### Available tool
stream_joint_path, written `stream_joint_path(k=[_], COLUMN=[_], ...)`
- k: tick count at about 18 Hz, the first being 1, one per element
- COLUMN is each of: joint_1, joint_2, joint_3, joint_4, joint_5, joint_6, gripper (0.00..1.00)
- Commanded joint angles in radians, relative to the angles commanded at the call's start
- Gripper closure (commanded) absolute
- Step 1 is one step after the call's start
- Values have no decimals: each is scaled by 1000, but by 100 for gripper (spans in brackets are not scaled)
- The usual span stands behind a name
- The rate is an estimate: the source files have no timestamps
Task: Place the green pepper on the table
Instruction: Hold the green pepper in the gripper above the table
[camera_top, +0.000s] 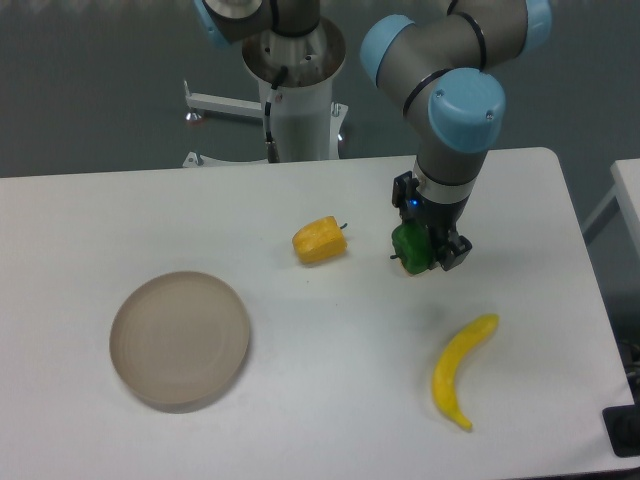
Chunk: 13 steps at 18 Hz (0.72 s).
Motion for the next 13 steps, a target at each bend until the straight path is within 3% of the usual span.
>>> stream_joint_path(k=[6, 13], joint_1=[-2, -43], joint_2=[-5, -49], joint_3=[5, 34], joint_4=[0, 17], joint_5=[-6, -28], joint_6=[-3, -26], gripper=[66, 66])
